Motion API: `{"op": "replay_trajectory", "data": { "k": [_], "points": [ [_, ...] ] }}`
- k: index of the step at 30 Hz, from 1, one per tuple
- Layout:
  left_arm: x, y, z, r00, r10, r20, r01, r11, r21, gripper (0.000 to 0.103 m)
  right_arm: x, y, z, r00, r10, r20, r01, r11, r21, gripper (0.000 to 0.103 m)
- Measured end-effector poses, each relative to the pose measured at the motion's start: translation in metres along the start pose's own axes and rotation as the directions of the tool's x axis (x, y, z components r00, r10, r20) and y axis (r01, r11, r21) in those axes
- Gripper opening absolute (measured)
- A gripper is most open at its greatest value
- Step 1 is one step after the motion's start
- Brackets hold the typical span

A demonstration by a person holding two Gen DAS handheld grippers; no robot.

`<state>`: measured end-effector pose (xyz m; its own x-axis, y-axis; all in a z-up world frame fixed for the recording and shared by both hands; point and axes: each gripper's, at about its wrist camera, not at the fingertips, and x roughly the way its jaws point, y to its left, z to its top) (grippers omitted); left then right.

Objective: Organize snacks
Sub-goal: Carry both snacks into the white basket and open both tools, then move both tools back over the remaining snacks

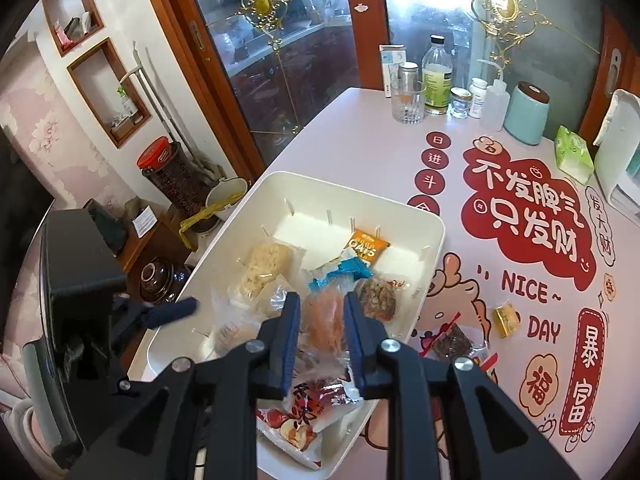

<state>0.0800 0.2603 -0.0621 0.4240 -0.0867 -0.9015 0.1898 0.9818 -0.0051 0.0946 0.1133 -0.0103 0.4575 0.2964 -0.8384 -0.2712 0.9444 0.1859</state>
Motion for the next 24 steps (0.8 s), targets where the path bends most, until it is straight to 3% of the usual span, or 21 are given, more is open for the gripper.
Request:
{"op": "replay_trajectory", "data": {
  "k": [3, 24],
  "points": [
    [0.001, 0.001, 0.0, 1.0, -0.011, -0.013, 0.011, 1.0, -0.019, 0.087, -0.003, -0.002, -0.003, 1.0, -0.005, 0.007, 0.005, 1.0, 0.005, 0.034],
    [0.007, -0.024, -0.006, 0.999, -0.034, -0.04, 0.035, 0.999, 0.011, 0.087, -0.002, -0.027, -0.036, 0.999, -0.005, -0.04, 0.007, 0.999, 0.048, 0.034]
  ]
}}
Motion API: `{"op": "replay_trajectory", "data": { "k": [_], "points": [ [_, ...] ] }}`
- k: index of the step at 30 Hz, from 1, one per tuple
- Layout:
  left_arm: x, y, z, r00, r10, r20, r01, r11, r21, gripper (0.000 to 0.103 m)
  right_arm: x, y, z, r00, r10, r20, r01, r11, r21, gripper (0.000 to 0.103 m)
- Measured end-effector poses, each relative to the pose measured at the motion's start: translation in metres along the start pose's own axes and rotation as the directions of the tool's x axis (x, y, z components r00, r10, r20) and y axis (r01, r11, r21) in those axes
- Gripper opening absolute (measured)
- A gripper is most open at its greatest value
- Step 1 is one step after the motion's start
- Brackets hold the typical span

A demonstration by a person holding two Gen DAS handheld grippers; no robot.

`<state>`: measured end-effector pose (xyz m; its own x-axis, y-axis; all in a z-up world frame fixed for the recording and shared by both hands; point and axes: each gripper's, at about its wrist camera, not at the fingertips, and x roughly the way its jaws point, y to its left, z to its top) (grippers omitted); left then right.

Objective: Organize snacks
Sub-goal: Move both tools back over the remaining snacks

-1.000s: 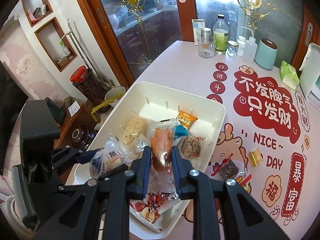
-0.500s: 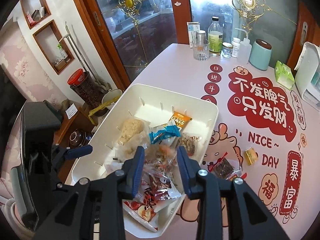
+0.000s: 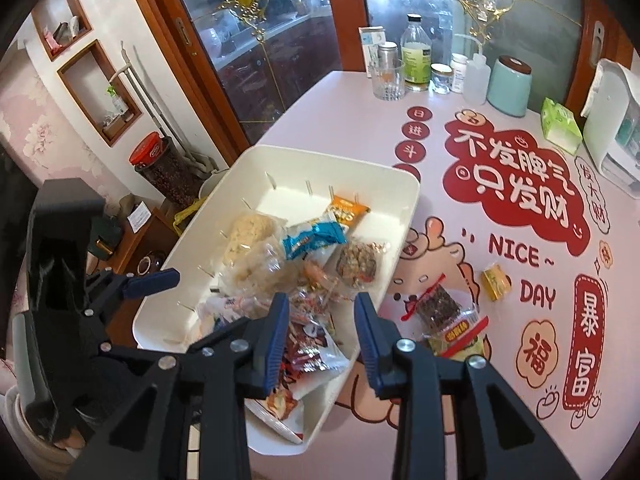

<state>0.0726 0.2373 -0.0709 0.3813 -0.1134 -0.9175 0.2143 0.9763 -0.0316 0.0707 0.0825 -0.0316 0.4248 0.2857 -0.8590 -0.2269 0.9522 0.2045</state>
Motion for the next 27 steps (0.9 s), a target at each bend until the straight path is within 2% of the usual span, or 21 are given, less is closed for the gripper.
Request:
{"op": "replay_trajectory", "data": {
  "k": [17, 27],
  "points": [
    [-0.001, -0.052, 0.011, 0.998, -0.057, 0.003, 0.056, 0.992, 0.114, 0.087, -0.011, -0.054, -0.023, 0.999, -0.045, 0.01, 0.044, 0.989, 0.141, 0.034],
    [-0.005, -0.092, 0.023, 0.995, -0.095, 0.01, 0.09, 0.967, 0.237, 0.087, -0.015, -0.104, -0.027, 0.994, -0.11, 0.03, 0.101, 0.972, 0.214, 0.034]
  ]
}}
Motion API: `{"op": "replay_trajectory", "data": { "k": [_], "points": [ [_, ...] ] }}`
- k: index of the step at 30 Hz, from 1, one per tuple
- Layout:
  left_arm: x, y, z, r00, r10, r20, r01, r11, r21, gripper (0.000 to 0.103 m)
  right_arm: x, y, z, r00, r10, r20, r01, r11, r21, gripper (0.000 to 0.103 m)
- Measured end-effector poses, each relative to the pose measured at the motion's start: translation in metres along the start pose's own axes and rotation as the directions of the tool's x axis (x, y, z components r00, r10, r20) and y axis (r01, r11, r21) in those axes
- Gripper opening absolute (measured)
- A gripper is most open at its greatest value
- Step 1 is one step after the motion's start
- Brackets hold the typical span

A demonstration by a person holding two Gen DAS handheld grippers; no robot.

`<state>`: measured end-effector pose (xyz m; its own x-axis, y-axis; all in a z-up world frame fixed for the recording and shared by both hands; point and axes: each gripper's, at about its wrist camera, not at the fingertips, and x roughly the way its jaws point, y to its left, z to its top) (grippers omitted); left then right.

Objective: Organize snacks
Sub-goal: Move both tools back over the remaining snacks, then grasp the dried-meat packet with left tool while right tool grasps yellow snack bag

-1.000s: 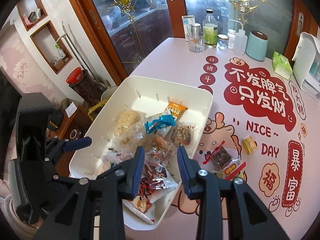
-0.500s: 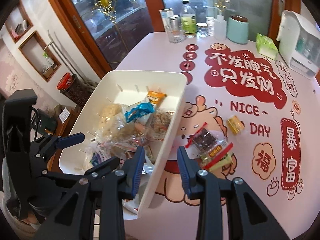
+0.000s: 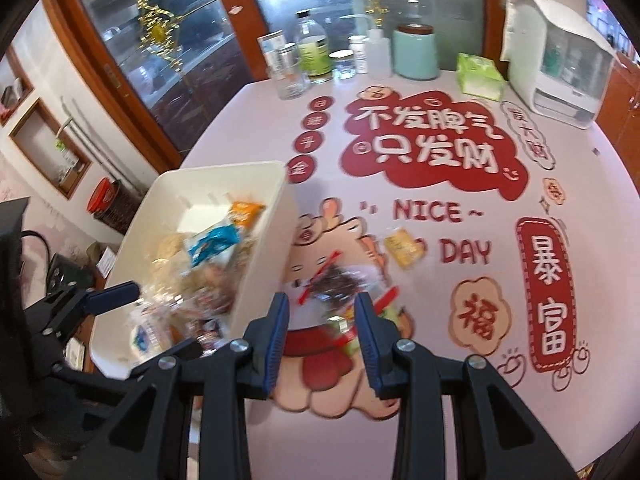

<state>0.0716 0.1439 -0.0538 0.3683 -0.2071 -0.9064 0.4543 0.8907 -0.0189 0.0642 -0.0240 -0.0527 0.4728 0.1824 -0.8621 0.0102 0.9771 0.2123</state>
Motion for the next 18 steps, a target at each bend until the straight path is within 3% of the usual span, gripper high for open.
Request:
{"op": "replay_trajectory", "data": {
  "k": [9, 18],
  "points": [
    [0.008, -0.024, 0.026, 0.996, -0.079, -0.032, 0.081, 0.996, 0.035, 0.087, 0.042, -0.051, 0.017, 0.999, -0.041, -0.017, 0.04, 0.997, -0.063, 0.034],
    [0.028, -0.065, 0.04, 0.99, -0.105, -0.092, 0.107, 0.994, 0.014, 0.087, 0.104, -0.077, 0.031, 0.997, -0.005, -0.083, -0.006, 0.991, -0.135, 0.034]
  ]
}}
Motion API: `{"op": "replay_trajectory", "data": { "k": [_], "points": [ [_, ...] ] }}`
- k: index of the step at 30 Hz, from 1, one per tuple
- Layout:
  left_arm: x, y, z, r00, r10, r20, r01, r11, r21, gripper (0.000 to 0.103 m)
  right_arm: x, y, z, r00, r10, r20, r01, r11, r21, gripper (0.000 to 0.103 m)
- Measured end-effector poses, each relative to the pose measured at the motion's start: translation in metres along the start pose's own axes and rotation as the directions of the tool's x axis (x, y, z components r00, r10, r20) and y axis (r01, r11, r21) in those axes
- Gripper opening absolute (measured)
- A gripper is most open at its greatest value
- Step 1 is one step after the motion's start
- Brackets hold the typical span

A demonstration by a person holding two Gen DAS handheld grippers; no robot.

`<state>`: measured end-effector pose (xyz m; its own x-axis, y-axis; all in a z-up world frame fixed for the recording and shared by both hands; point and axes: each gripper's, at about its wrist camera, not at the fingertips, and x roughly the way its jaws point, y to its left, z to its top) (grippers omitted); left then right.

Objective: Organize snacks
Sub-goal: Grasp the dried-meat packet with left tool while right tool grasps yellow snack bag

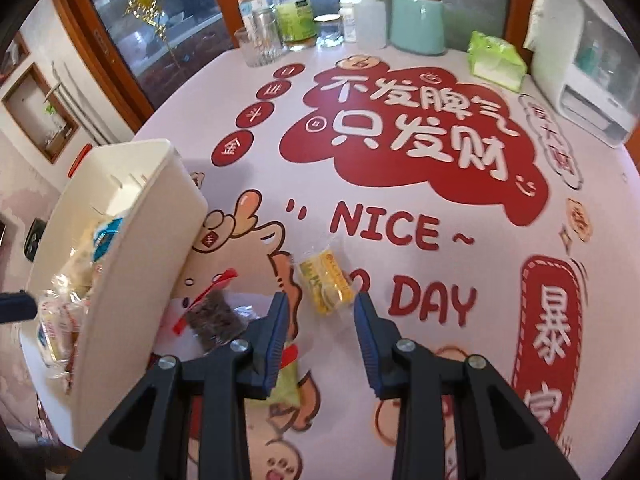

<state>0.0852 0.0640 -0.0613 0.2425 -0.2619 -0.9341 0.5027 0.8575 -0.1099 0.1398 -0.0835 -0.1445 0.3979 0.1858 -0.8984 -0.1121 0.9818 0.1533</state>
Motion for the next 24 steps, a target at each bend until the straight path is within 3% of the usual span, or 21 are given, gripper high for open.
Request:
{"op": "replay_trajectory", "data": {
  "k": [7, 15, 18, 21, 24],
  "points": [
    [0.029, -0.004, 0.01, 0.995, -0.071, -0.074, 0.058, 0.985, -0.161, 0.076, 0.034, 0.006, 0.009, 1.0, 0.0, -0.029, -0.004, 0.99, -0.139, 0.035],
    [0.061, -0.012, 0.023, 0.994, -0.023, -0.103, -0.007, 0.958, -0.286, 0.075, 0.05, -0.006, 0.011, 0.999, 0.005, -0.048, -0.015, 0.978, -0.206, 0.026],
    [0.074, -0.017, 0.026, 0.992, -0.007, -0.13, -0.037, 0.943, -0.33, 0.075, 0.047, -0.025, 0.016, 0.998, 0.035, -0.052, -0.042, 0.988, -0.151, 0.026],
    [0.085, -0.025, 0.03, 0.99, 0.041, -0.133, -0.087, 0.929, -0.359, 0.075, 0.043, -0.045, 0.016, 0.999, 0.025, -0.045, -0.03, 0.993, -0.111, 0.026],
    [0.096, -0.026, 0.032, 0.978, 0.159, -0.138, -0.202, 0.892, -0.404, 0.075, 0.039, -0.069, 0.016, 0.998, 0.046, -0.041, -0.048, 0.998, -0.031, 0.026]
  ]
}}
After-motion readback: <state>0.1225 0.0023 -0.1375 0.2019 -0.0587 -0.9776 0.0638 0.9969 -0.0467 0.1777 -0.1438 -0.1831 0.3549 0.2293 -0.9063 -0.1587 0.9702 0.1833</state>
